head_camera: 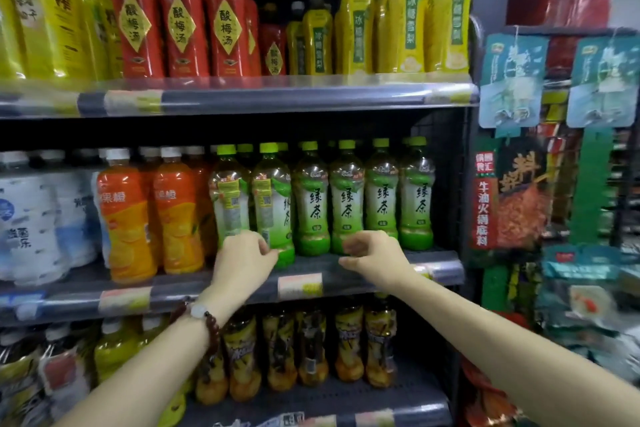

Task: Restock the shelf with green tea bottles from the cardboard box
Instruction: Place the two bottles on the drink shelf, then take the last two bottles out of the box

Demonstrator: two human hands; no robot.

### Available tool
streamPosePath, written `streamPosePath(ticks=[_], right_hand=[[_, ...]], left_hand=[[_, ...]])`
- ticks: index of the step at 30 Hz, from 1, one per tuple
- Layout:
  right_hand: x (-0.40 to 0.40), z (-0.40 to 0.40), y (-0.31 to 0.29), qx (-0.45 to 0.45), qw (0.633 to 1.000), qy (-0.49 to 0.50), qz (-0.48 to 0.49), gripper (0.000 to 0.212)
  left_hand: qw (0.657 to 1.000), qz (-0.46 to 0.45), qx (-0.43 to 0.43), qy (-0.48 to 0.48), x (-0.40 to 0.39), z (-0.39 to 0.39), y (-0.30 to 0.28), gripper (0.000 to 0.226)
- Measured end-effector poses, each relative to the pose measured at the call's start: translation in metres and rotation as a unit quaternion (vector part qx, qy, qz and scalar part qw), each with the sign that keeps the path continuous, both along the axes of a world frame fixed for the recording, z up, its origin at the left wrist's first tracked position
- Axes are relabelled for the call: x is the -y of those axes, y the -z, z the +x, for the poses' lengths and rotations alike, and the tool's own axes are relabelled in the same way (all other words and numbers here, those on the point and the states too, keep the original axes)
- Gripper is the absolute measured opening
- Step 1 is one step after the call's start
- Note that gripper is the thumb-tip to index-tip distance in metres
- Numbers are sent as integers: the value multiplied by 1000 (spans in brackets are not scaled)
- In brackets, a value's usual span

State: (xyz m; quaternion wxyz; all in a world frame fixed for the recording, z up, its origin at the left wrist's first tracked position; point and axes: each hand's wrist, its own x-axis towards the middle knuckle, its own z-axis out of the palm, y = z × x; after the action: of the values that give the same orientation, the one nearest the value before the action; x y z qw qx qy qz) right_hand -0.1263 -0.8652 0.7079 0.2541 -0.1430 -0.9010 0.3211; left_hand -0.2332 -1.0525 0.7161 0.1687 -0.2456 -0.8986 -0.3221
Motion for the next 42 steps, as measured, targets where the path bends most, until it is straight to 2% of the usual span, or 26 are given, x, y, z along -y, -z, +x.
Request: streamPosePath(ticks=[4, 10, 18, 22, 28, 35, 39, 42], right_hand=[[-48, 48, 15, 27, 999, 41, 17, 36], [-128, 137, 49, 88, 990, 112, 17, 32], [-230, 255, 115, 185, 961, 203, -35, 38], [-273, 299, 143, 192, 944, 259, -68, 38], [-352, 347, 171, 198, 925, 309, -96, 36], [-474, 383, 189, 241, 906, 340, -79, 34], [-542, 399, 206, 256, 898, 345, -98, 40], [-591, 409, 224, 264, 894, 343, -119, 38]], left_hand=[[996, -23, 25, 85, -58, 38, 11, 16], [976, -84, -3, 202, -156, 107, 50, 22], [922, -148, 27, 356, -289, 201, 121, 26], [889, -176, 46, 420, -355, 245, 147, 30], [863, -183, 80, 465, -467, 291, 178, 31], [838, -193, 119, 496, -609, 314, 215, 26], [831, -201, 125, 504, -676, 322, 231, 5], [829, -220, 136, 496, -721, 327, 246, 17]])
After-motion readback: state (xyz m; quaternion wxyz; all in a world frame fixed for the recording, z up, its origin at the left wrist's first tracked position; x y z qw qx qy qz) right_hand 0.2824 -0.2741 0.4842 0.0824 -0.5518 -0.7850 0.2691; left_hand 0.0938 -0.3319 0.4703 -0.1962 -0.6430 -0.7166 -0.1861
